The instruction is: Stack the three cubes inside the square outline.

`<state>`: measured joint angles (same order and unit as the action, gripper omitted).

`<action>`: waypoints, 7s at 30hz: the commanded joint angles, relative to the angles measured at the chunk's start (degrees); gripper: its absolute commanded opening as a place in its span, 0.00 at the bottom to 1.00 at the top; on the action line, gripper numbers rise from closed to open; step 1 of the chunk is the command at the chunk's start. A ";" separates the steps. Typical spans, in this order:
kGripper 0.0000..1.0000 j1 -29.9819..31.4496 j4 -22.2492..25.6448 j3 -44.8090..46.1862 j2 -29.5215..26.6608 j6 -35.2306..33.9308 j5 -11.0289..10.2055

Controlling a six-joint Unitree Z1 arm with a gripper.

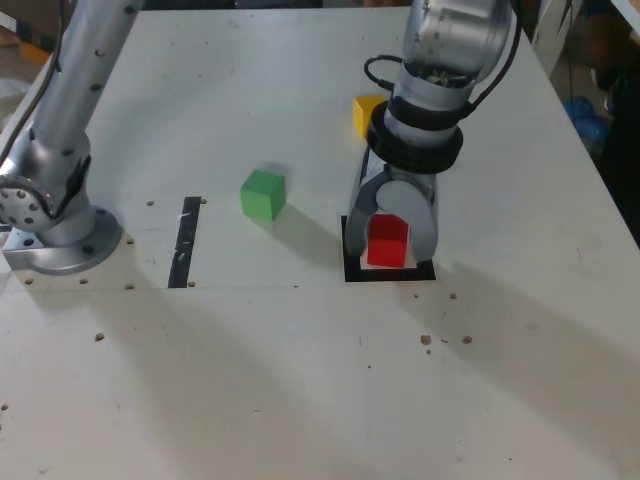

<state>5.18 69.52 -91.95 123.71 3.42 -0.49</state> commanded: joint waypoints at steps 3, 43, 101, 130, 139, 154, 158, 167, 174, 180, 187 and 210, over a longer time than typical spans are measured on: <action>0.91 -0.22 -0.74 0.86 -0.48 0.10 -0.53; 0.93 -34.08 9.67 -15.30 1.88 17.58 -9.31; 0.25 -23.01 14.01 -18.36 -0.15 21.06 -7.61; 0.25 5.72 15.24 -10.54 -5.96 -5.21 -5.22; 0.26 5.22 14.61 -11.18 -3.88 -4.70 -5.22; 0.26 3.65 13.70 -10.83 -2.67 -2.03 -5.60; 0.26 3.61 13.59 -11.02 -2.18 -1.91 -5.41; 0.27 2.94 13.16 -10.91 -1.05 -0.83 -5.05; 0.29 2.64 13.10 -10.86 -0.78 -0.38 -4.71; 0.32 2.64 13.10 -11.31 -0.01 0.22 -4.52; 0.36 2.64 13.04 -11.87 0.86 0.60 -4.08; 0.95 1.72 13.70 -11.92 0.70 1.28 -5.34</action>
<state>6.99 82.88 -104.02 124.78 4.74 -5.58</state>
